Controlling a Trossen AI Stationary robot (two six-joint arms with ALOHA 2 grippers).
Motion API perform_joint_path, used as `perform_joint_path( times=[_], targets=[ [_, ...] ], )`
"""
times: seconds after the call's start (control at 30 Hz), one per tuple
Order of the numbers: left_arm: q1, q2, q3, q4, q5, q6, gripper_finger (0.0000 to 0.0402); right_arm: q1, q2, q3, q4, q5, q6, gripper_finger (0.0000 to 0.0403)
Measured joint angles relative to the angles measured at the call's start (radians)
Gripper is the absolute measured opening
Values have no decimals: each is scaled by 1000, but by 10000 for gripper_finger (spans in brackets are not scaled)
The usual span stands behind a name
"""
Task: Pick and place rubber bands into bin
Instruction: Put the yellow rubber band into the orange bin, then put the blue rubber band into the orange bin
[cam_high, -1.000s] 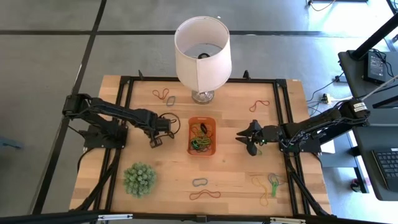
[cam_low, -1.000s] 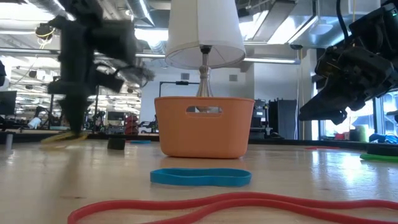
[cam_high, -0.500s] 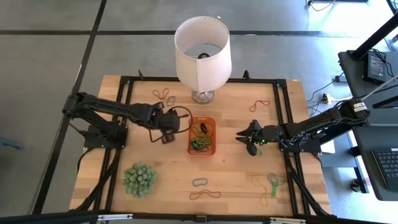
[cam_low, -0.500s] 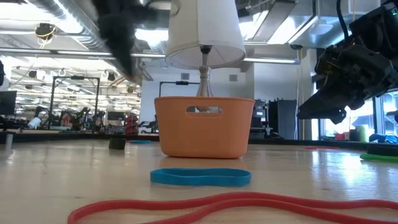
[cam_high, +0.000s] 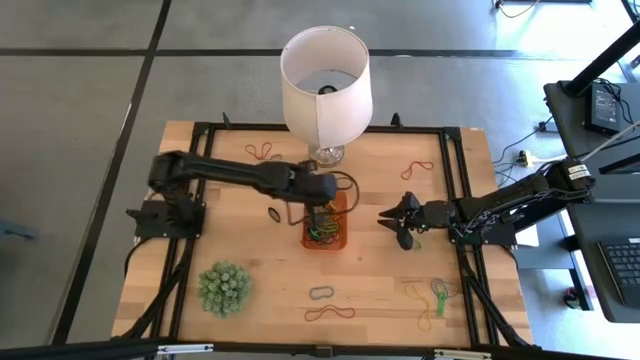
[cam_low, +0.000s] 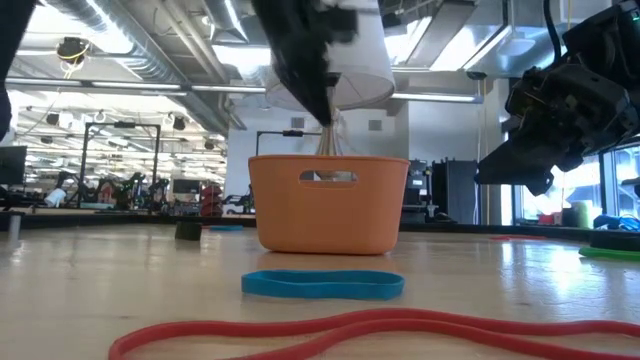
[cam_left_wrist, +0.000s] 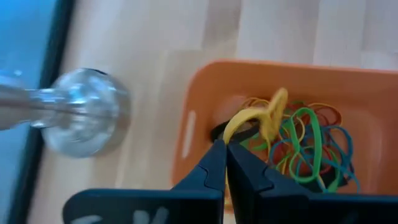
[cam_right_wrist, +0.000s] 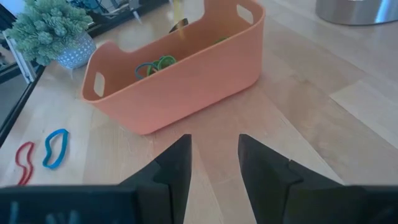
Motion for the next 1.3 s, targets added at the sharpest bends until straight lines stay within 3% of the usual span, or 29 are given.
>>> perform_joint_path(
  times=[0.3, 0.57, 0.93, 1.3],
  targets=[
    [31, 236, 76, 19, 120, -16, 3, 0, 0, 0, -1, 0, 0, 135],
    [32, 317, 79, 40, 187, -22, 23, 0, 0, 0, -1, 0, 0, 135],
    [32, 275, 85, -6, 210, 13, 120, 0, 0, 0, -2, 0, -10, 136],
    [25, 84, 94, -72, 139, -25, 104, 0, 0, -1, -4, 0, -19, 135]
  ],
)
